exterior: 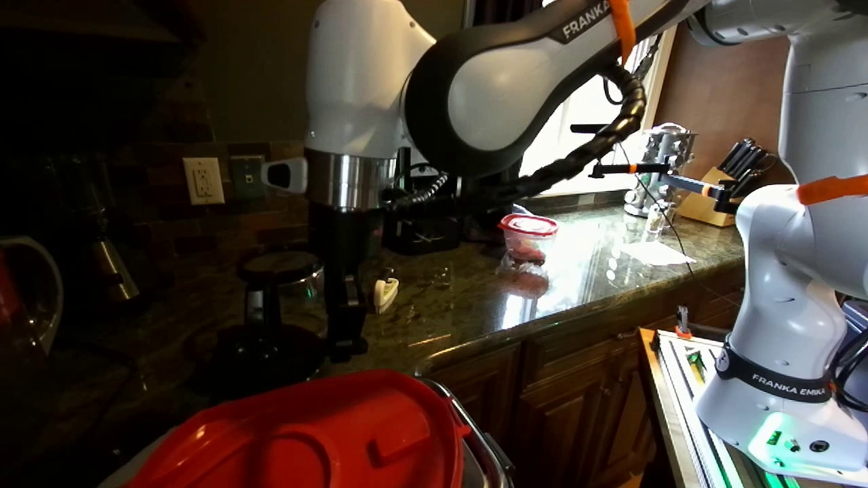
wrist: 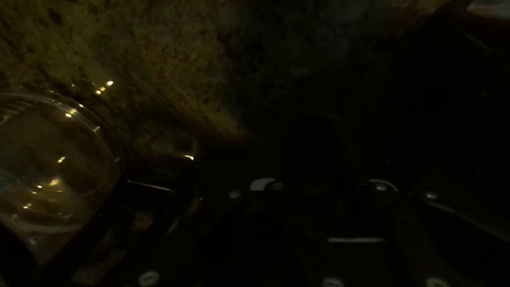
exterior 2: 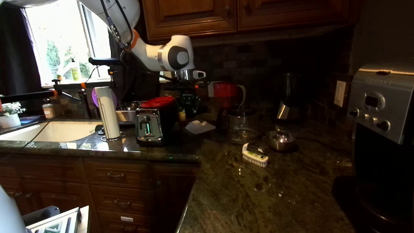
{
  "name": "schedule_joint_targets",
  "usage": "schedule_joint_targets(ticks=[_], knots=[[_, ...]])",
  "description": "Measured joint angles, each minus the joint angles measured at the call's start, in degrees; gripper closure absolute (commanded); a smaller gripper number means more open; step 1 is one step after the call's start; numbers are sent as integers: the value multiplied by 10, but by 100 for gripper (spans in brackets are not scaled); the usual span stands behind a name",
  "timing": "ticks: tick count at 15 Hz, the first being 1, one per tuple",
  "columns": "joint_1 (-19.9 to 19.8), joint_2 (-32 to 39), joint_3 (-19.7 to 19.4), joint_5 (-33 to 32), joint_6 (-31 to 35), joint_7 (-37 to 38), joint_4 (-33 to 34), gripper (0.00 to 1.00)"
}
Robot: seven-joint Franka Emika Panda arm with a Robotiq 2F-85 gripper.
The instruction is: Pick up the black lid and put it on the coffee jug
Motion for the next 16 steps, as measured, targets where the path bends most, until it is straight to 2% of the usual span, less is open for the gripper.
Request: schedule_joint_targets(ticks=[7, 8, 11, 12, 14, 16], knots=[[24, -71, -11, -15, 6, 232, -7, 91], [26, -80, -12, -21, 6, 266, -12, 66], [30, -94, -12, -27, 5, 298, -25, 66], [30, -94, -12, -27, 5, 299, -26, 91], [30, -92, -12, -23, 6, 300, -26, 91], [30, -86, -13, -24, 24, 350, -16, 91]])
